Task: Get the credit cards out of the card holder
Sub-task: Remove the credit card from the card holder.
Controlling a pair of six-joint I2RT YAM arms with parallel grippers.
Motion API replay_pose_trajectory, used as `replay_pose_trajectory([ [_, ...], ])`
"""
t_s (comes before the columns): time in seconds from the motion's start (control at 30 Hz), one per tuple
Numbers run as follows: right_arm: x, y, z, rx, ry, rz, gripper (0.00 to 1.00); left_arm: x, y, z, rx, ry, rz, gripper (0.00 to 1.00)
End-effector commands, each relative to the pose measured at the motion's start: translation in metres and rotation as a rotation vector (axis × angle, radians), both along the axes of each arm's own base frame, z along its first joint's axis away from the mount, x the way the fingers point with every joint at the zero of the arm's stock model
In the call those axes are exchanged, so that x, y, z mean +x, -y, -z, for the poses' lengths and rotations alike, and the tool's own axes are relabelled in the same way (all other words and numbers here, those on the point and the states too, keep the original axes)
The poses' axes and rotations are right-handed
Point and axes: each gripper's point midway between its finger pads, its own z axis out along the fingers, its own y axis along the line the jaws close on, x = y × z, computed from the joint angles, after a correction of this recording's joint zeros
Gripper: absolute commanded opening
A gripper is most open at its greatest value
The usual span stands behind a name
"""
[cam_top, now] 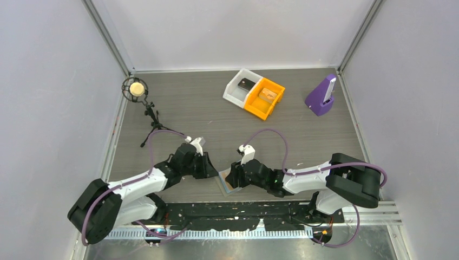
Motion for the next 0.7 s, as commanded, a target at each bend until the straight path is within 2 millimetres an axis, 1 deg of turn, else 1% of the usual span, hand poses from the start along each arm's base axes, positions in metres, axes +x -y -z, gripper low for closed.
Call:
replay_pose_trajectory([
  [0.0, -0.011, 0.013, 0.021, -0.064, -0.053, -0.012, 0.53, 0.014, 0.006, -0.029, -0.056, 0.089, -0.031, 0.25],
  [0.13, -0.011, 0.014, 0.022, -0.065, -0.055, -0.012, 0.53, 0.015, 0.005, -0.039, -0.072, 0.116, -0.039, 0.25],
  [0.23, -0.011, 0.015, 0.024, -0.067, -0.058, -0.011, 0.53, 0.014, 0.006, -0.039, -0.073, 0.117, -0.038, 0.24],
  [0.43, -0.011, 0.015, 0.023, -0.064, -0.058, -0.009, 0.53, 0.011, 0.005, -0.021, -0.03, 0.071, -0.034, 0.2],
  [0.67, -0.011, 0.016, 0.022, -0.062, -0.056, -0.006, 0.54, 0.009, 0.009, -0.01, -0.002, 0.038, -0.019, 0.19],
])
